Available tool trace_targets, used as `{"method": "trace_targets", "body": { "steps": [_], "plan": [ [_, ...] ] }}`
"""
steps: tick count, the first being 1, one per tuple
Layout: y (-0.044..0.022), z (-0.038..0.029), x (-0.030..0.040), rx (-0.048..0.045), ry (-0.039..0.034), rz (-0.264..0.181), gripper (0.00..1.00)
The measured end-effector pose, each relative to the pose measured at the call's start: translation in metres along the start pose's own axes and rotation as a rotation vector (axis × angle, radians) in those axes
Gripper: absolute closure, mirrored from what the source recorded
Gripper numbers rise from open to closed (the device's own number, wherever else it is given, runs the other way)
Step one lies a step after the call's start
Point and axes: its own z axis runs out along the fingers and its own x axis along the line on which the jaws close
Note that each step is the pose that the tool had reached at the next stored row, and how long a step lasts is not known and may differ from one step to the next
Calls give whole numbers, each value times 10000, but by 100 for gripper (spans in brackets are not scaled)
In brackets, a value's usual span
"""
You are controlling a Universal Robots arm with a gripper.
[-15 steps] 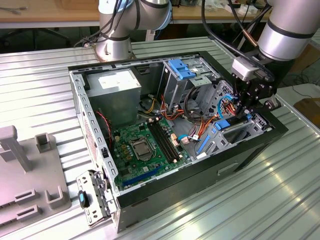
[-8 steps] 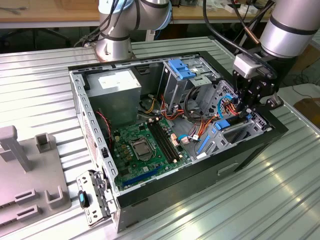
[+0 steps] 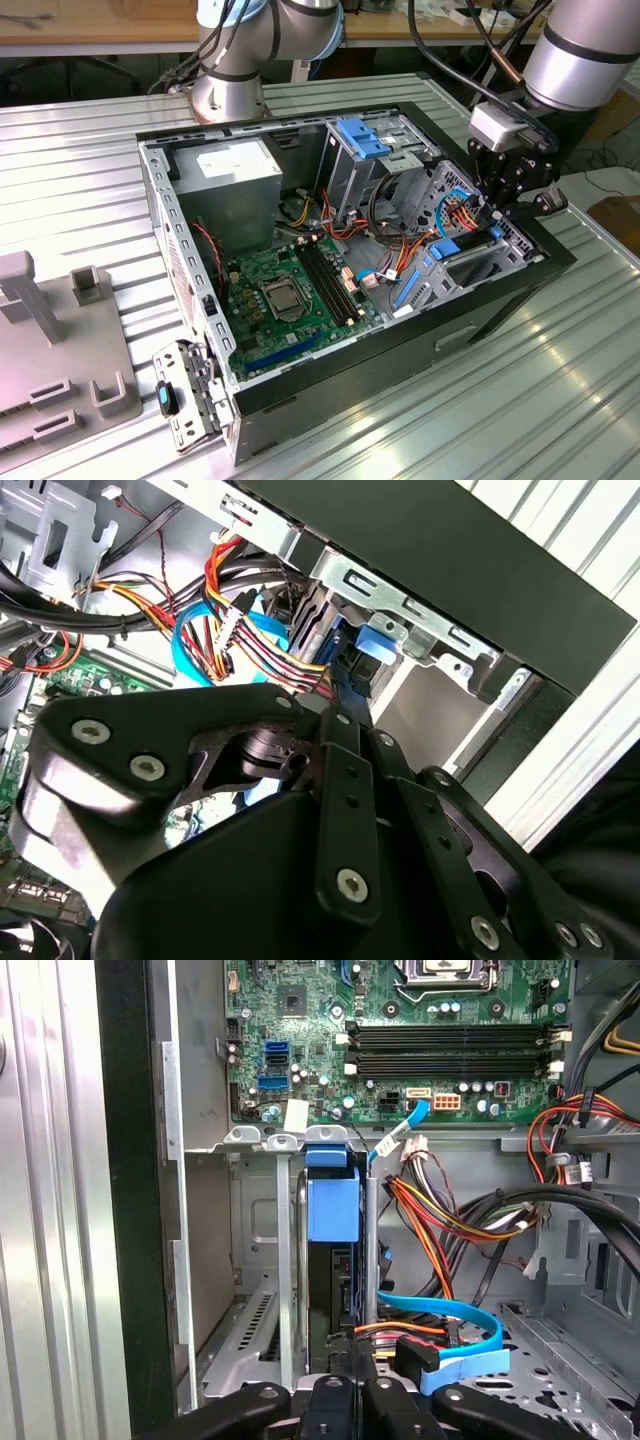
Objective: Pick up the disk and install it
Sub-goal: 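Insert the first disk wire, then insert the second disk wire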
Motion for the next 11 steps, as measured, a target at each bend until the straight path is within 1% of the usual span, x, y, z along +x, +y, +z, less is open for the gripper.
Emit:
{"method": "trace_targets", "body": {
  "steps": [7,8,11],
  "plan": [
    [-3,-22,1,0,0,0,89],
    [-4,-33,2,-3,4,0,89],
    [-16,-118,6,-18,1,-1,89]
  ]
}}
